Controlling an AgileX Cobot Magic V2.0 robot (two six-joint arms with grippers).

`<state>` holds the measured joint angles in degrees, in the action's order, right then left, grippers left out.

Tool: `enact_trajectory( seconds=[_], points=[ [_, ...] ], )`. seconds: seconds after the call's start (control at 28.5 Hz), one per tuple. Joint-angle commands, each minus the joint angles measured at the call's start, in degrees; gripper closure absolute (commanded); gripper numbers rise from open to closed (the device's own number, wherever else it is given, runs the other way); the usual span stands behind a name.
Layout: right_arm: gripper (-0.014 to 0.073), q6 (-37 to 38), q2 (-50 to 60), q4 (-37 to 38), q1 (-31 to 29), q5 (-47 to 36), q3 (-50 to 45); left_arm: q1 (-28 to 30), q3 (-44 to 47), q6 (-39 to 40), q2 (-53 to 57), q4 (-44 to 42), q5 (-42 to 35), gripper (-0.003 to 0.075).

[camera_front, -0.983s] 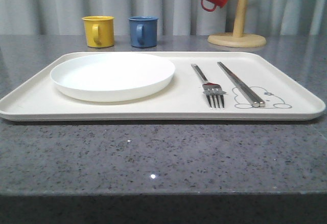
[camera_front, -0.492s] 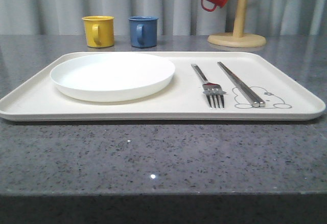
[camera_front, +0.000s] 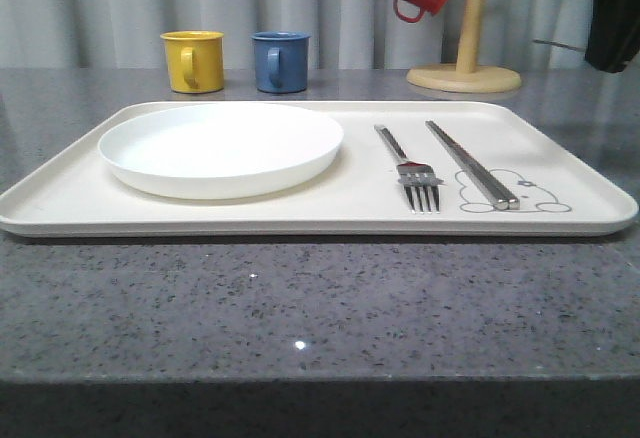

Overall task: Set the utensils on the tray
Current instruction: 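Grasp the silver spoon and place it on the tray beside the chopsticks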

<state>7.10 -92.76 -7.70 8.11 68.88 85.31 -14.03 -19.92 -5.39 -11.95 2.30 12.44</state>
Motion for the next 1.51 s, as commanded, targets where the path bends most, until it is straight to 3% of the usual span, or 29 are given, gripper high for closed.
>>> enact_trajectory(
  seconds=[0.0,0.53,1.23,1.33,1.47],
  points=[
    [0.0613,0.79,2.76,-0.33,0.99,-1.56,1.88,-0.03,-1.50,0.57,-0.50,0.49,-4.76,0.0738],
    [0.0613,2.23,-2.84,-6.35,2.27,-5.22,1.88,-0.03,-1.50,0.57,-0.50,0.49,-4.76,0.0738],
    [0.0609,6.14,-8.97,-3.14,2.27,-8.02,1.69,-0.03,-1.50,0.57,-0.50,0.49,-4.76,0.0738],
    [0.0580,6.14,-8.97,-3.14,2.27,-8.01,1.69,-0.03,-1.50,0.57,-0.50,0.49,-4.76,0.0738],
    [0.0481,6.14,-8.97,-3.14,2.27,-8.01,1.69,-0.03,-1.50,0.57,-0.50,0.49,-4.76,0.0738]
  ],
)
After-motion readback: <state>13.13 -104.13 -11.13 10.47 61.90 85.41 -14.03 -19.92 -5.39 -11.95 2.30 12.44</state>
